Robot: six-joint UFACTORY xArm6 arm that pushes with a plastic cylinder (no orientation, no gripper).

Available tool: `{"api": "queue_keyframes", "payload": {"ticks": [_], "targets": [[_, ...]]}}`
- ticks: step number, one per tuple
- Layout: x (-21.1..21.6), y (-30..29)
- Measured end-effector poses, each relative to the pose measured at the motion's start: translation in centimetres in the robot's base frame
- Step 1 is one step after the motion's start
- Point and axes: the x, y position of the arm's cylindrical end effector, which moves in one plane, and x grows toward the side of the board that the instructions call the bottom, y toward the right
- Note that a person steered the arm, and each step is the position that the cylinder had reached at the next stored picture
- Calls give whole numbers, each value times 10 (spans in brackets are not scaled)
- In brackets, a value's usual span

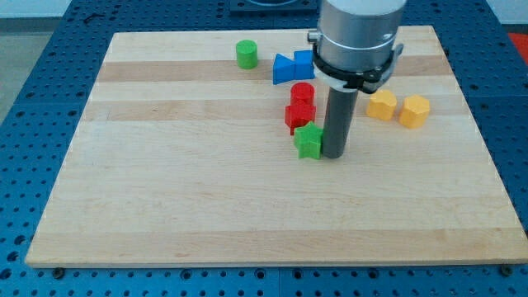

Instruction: Point your arm at the green star

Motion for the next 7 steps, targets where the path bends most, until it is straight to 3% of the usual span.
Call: {"api": "queue_keyframes", "payload": {"ticks": [2,4,6,7], "targets": [[0,-22],[42,-39],[40,-75],[19,-81]]}}
